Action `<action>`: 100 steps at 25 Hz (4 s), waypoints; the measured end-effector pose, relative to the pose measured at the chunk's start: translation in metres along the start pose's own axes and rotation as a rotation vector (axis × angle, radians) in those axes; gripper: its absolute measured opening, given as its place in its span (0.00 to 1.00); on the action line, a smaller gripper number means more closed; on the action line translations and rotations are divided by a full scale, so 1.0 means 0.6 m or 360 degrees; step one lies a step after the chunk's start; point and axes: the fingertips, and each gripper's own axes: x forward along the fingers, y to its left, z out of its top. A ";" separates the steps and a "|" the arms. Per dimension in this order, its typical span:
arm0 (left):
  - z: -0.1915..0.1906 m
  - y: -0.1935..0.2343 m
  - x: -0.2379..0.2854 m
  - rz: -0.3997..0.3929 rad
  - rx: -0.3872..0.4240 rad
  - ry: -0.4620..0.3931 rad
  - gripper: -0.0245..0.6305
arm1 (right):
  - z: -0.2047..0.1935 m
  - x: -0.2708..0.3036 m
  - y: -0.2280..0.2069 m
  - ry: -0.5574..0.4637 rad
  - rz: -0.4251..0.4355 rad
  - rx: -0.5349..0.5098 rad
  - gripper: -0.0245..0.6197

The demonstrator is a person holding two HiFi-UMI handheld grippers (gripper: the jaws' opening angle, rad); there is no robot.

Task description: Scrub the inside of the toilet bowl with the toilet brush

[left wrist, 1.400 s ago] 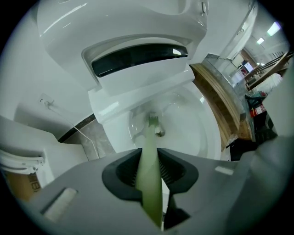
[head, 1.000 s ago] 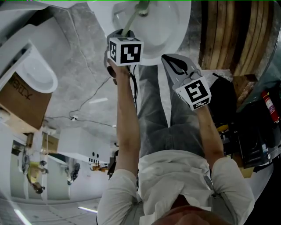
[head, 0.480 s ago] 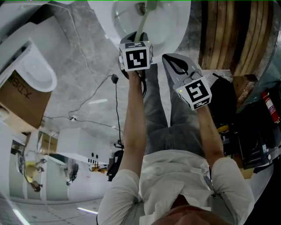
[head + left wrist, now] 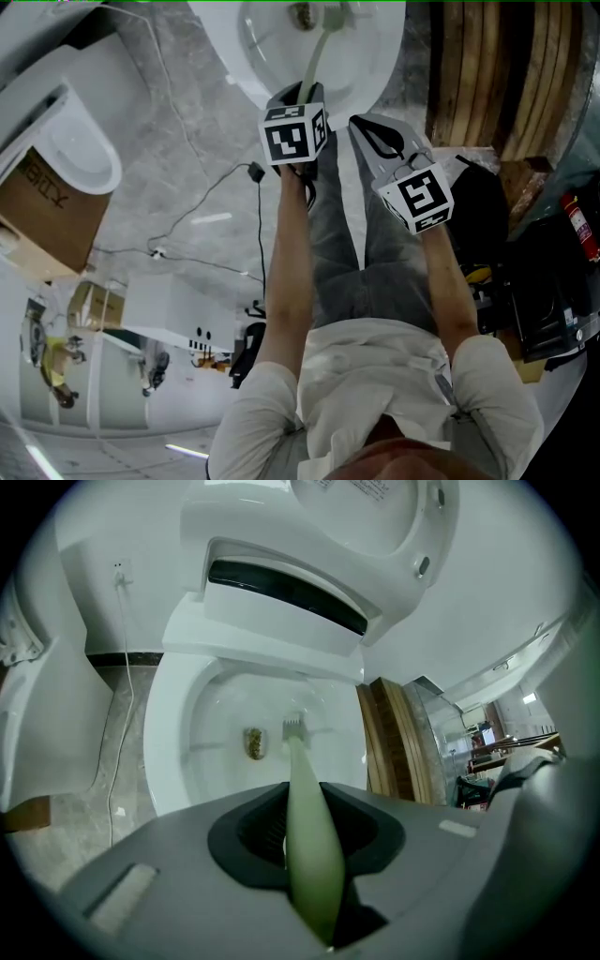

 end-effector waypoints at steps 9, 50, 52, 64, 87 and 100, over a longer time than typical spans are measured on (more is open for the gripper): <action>-0.067 -0.019 -0.027 -0.0005 0.0189 0.0091 0.21 | -0.010 -0.006 0.010 -0.0007 0.0001 -0.0005 0.04; -0.193 0.064 -0.026 0.0343 0.0320 0.0358 0.21 | -0.028 0.021 0.003 0.0120 0.0096 -0.0065 0.04; -0.188 0.064 -0.017 0.0353 0.0307 0.0360 0.21 | -0.030 0.020 -0.001 0.0128 0.0096 -0.0062 0.04; -0.142 0.089 0.047 0.0432 0.0281 0.0384 0.21 | -0.029 0.023 -0.017 0.0141 0.0108 -0.0045 0.04; -0.067 0.113 0.123 0.0487 0.0259 0.0344 0.21 | -0.022 0.020 -0.042 0.0098 0.0062 -0.0048 0.04; -0.085 0.112 0.047 0.0371 0.0273 0.0207 0.20 | -0.010 -0.014 -0.022 0.0058 -0.0045 -0.0089 0.04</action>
